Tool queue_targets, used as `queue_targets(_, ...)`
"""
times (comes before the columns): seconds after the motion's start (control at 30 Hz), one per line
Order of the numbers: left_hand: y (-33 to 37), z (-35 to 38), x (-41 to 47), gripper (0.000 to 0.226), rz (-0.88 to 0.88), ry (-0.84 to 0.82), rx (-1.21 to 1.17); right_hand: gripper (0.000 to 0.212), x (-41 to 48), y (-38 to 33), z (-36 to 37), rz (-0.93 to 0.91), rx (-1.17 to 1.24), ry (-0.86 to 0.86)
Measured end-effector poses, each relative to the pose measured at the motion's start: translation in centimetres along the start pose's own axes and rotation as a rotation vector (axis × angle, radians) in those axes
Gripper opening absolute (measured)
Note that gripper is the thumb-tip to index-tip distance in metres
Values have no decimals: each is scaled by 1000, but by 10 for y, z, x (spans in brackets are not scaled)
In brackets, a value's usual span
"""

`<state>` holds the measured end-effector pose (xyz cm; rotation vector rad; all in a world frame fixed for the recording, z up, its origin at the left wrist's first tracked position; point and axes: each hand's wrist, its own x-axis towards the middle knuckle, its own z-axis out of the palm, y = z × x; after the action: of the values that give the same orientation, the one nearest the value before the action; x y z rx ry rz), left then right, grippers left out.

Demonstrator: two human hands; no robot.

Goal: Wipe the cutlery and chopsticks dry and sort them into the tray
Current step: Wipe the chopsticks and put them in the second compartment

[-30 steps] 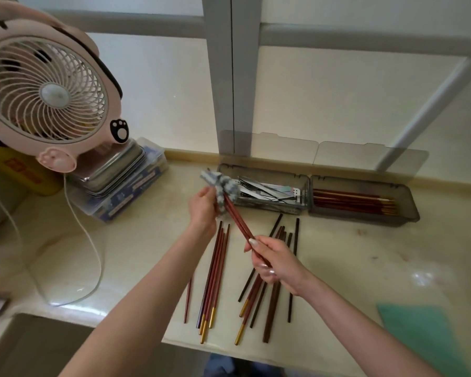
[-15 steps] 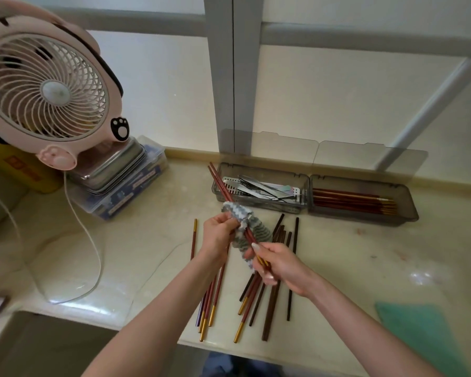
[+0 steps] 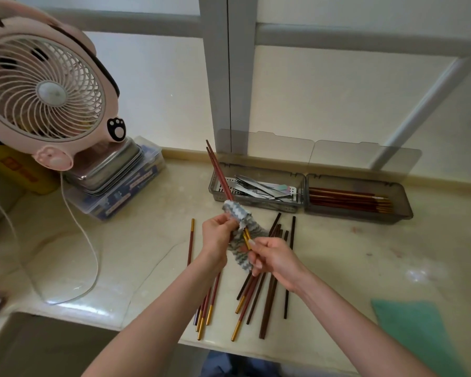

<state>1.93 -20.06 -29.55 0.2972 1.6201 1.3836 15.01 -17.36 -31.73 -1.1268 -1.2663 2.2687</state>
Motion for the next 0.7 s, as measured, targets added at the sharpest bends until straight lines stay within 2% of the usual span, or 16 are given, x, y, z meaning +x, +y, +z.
queue_targets(0.1,-6,7,-8,14,30,-100,61,21,3,4,7,-29,104,100)
queue_targets(0.17,-10,9,-11,15,32,-166,128,23,1,2,8,-26,88,141)
queue_targets(0.27,-8,7,-9,18,-1,-92,86,26,-1,-2,7,-68,-109,280)
queue_targets(0.37,-6,6,-9,23,-22,-44,86,22,2,0,-1,-298,-354,518)
queue_targets(0.4,-7,6,-9,23,-28,-49,93,30,4,1,-6,-368,-420,516)
queue_targets(0.47,-8,6,-11,21,-31,-85,114,54,8,5,-17,-397,-536,326)
queue_targets(0.53,-7,6,-13,15,-26,-116,135,61,10,6,-21,-312,-571,90)
queue_targets(0.57,-7,6,-13,13,-18,-115,141,58,11,7,-22,-289,-573,52)
queue_targets(0.7,-9,8,-11,7,16,-51,171,36,13,13,-27,-286,-697,251)
